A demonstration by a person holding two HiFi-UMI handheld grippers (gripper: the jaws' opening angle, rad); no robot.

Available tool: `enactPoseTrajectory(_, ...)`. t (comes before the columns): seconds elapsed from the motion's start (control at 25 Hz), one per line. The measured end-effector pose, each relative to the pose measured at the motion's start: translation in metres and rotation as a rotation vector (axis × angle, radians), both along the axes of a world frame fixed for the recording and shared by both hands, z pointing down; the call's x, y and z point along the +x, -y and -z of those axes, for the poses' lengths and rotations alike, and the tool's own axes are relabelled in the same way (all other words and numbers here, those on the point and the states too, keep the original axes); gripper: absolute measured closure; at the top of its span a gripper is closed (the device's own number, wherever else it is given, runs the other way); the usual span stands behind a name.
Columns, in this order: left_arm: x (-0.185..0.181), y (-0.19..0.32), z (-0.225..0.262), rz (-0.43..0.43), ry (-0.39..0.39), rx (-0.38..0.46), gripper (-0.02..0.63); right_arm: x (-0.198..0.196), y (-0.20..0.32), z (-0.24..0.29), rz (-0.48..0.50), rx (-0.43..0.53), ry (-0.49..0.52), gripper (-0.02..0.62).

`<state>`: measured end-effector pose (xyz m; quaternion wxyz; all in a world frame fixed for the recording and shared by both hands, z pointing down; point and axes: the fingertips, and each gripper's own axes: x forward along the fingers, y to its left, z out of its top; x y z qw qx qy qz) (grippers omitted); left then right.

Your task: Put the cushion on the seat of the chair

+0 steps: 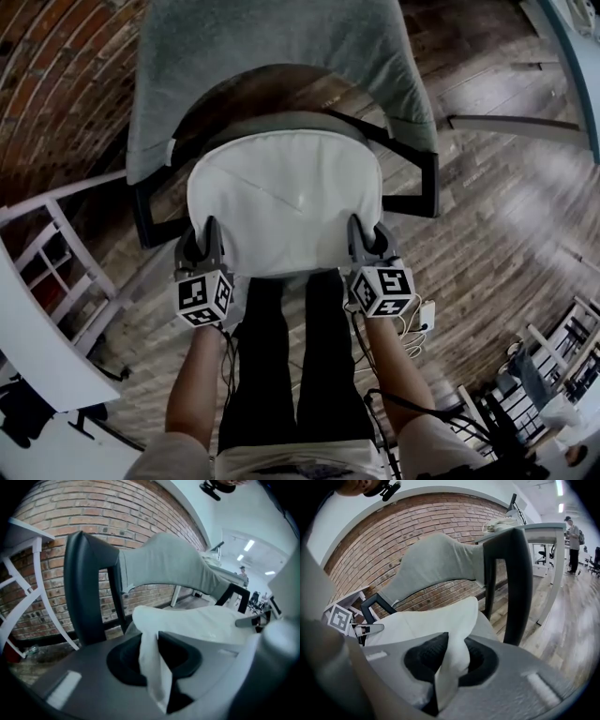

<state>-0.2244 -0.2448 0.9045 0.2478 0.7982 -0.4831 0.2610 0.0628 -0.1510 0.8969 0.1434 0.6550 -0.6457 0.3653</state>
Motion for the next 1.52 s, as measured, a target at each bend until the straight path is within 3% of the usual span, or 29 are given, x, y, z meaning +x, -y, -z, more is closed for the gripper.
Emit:
enactPoseTrajectory(0.68,-0.007,-0.004,-0.045,0.031,0.097,-0.025,0.534,0.011,-0.005,-0.048,-0.004,-0.061,0.012,0.523)
enactPoseTrajectory(0.88,-0.005,-0.003,-0.045,0.030,0.103,-0.014,0.534,0.014,-0.005,-0.050,-0.023,-0.041,0.051,0.513)
enactPoseTrajectory(1.24,-0.004,-0.003,-0.039,0.027,0.121,-0.028,0.534,0.027,-0.010,-0.047,-0.062,-0.050,0.033,0.409)
enactPoseTrajectory(1.52,-0.003,-0.005,-0.030,0.036,0.138,-0.018,0.523,0.030,-0.013,-0.042,-0.083,-0.071,0.026,0.392)
